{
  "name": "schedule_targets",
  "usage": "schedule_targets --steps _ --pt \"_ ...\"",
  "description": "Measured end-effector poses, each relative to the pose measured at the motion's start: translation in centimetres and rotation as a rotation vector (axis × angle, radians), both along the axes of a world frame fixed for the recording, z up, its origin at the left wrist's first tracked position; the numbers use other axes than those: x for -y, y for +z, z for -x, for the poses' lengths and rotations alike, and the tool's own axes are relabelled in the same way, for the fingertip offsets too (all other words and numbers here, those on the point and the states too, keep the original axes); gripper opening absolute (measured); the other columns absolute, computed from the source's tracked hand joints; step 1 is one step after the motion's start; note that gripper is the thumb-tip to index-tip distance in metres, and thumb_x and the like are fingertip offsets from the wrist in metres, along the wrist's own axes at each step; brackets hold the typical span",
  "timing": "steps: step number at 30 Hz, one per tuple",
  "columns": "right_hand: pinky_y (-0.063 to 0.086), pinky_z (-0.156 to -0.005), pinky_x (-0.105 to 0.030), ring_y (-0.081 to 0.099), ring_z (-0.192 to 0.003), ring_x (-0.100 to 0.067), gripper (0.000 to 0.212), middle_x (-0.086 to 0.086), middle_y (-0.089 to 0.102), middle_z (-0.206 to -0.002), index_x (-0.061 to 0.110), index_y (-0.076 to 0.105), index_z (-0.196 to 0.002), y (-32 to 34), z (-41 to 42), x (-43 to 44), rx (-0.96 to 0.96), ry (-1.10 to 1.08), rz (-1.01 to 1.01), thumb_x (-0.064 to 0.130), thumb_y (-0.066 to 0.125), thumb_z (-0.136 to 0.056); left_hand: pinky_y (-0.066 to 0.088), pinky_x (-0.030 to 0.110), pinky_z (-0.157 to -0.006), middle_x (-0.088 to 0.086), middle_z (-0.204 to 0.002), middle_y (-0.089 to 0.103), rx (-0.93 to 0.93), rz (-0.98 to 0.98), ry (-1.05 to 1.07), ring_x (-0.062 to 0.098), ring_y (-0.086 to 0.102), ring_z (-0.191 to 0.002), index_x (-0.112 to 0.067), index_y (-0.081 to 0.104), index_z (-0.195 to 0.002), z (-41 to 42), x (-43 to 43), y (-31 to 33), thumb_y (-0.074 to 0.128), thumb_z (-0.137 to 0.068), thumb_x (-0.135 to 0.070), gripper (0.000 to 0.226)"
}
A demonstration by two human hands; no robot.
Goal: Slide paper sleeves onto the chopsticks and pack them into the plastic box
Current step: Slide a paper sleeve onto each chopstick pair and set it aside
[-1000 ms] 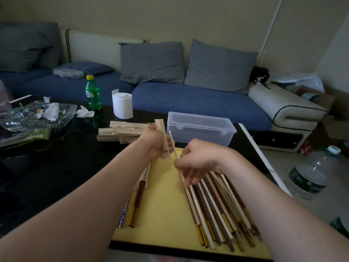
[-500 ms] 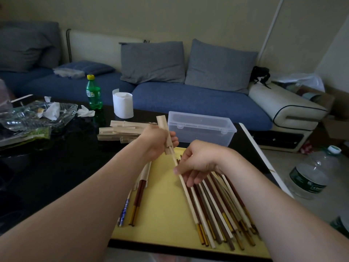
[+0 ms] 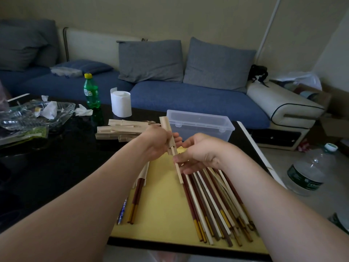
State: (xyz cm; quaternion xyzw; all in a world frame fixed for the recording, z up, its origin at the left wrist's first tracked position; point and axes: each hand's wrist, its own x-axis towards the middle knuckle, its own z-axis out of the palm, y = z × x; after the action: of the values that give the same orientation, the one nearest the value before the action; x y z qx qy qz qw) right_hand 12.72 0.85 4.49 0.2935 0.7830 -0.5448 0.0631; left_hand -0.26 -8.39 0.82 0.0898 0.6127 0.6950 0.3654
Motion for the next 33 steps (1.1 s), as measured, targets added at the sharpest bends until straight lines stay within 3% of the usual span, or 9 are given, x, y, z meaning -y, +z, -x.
schedule_targets --steps 5,8,12,15,18,21,23,27,33 --pt "0.067 -0.079 -0.039 0.081 -0.087 -0.029 0.026 -0.019 0.082 -0.099 0.009 0.063 -0.107 0.0 -0.4 -0.5 0.013 0.021 -0.013 -0.001 0.082 -0.092 0.064 0.04 -0.076 0.022 -0.121 0.068 0.012 0.023 -0.053 0.029 0.076 -0.1 0.003 0.049 -0.137 -0.3 -0.3 -0.1 0.051 -0.107 -0.004 0.031" --pt "0.068 -0.077 -0.037 0.083 -0.086 -0.03 0.025 -0.017 0.083 -0.096 0.003 0.069 -0.117 0.1 -0.6 -1.2 0.076 0.053 -0.082 0.013 0.081 -0.097 0.065 0.042 -0.072 0.021 -0.121 0.067 -0.046 0.114 -0.088 0.028 0.077 -0.098 -0.003 0.042 -0.148 -0.4 -0.3 -0.4 0.058 -0.105 -0.007 0.046" --pt "0.066 -0.06 -0.032 0.079 -0.066 -0.023 0.028 -0.016 0.082 -0.087 0.001 0.063 -0.124 -0.8 -0.5 -1.9 0.275 0.023 -0.351 0.016 0.074 -0.103 0.063 0.036 -0.056 0.024 -0.116 0.07 -0.145 0.277 -0.146 0.027 0.078 -0.087 0.001 0.044 -0.143 -0.6 -0.3 -0.5 0.062 -0.104 -0.009 0.044" --pt "0.065 -0.06 -0.03 0.076 -0.062 -0.019 0.027 -0.014 0.083 -0.092 0.002 0.067 -0.115 -1.5 -0.4 -1.4 0.446 0.083 -0.429 0.017 0.082 -0.097 0.065 0.038 -0.06 0.021 -0.108 0.074 -0.204 0.387 -0.195 0.025 0.079 -0.08 0.001 0.05 -0.134 -0.7 -0.4 -0.5 0.066 -0.102 -0.015 0.039" --pt "0.065 -0.065 -0.03 0.076 -0.066 -0.02 0.041 -0.014 0.083 -0.1 0.001 0.062 -0.121 -2.1 -0.3 -0.5 0.541 0.14 -0.452 0.02 0.086 -0.094 0.066 0.043 -0.066 0.02 -0.103 0.075 -0.231 0.433 -0.219 0.025 0.08 -0.078 -0.001 0.052 -0.132 -0.6 -0.5 -0.7 0.067 -0.102 -0.017 0.037" --pt "0.066 -0.067 -0.032 0.077 -0.072 -0.022 0.054 -0.015 0.083 -0.102 0.003 0.05 -0.132 -2.5 0.0 0.2 0.546 0.141 -0.476 0.013 0.085 -0.093 0.066 0.048 -0.075 0.02 -0.102 0.076 -0.257 0.475 -0.22 0.026 0.08 -0.079 -0.002 0.053 -0.131 -0.5 -0.4 -0.8 0.067 -0.102 -0.021 0.037" --pt "0.065 -0.066 -0.032 0.078 -0.073 -0.023 0.045 -0.016 0.082 -0.103 0.003 0.049 -0.125 -2.6 0.2 0.5 0.55 0.139 -0.486 0.01 0.082 -0.095 0.067 0.046 -0.072 0.019 -0.102 0.077 -0.265 0.491 -0.222 0.026 0.08 -0.079 -0.001 0.054 -0.13 -0.4 -0.3 -0.8 0.066 -0.103 -0.023 0.037" --pt "0.068 -0.075 -0.031 0.083 -0.084 -0.023 0.025 -0.015 0.083 -0.098 0.0 0.057 -0.106 -2.3 0.4 0.7 0.535 0.142 -0.511 0.008 0.077 -0.094 0.065 0.039 -0.058 0.018 -0.105 0.075 -0.274 0.493 -0.198 0.025 0.08 -0.079 -0.001 0.052 -0.135 -0.2 -0.1 -0.9 0.063 -0.104 -0.018 0.036" --pt "0.065 -0.071 -0.032 0.082 -0.073 -0.024 0.022 -0.014 0.082 -0.087 0.004 0.068 -0.11 -1.3 0.4 0.0 0.346 0.068 -0.433 0.024 0.068 -0.1 0.064 0.041 -0.071 0.018 -0.11 0.073 -0.261 0.398 -0.148 0.028 0.076 -0.091 0.001 0.05 -0.141 0.3 0.4 -0.6 0.055 -0.107 -0.01 0.036"
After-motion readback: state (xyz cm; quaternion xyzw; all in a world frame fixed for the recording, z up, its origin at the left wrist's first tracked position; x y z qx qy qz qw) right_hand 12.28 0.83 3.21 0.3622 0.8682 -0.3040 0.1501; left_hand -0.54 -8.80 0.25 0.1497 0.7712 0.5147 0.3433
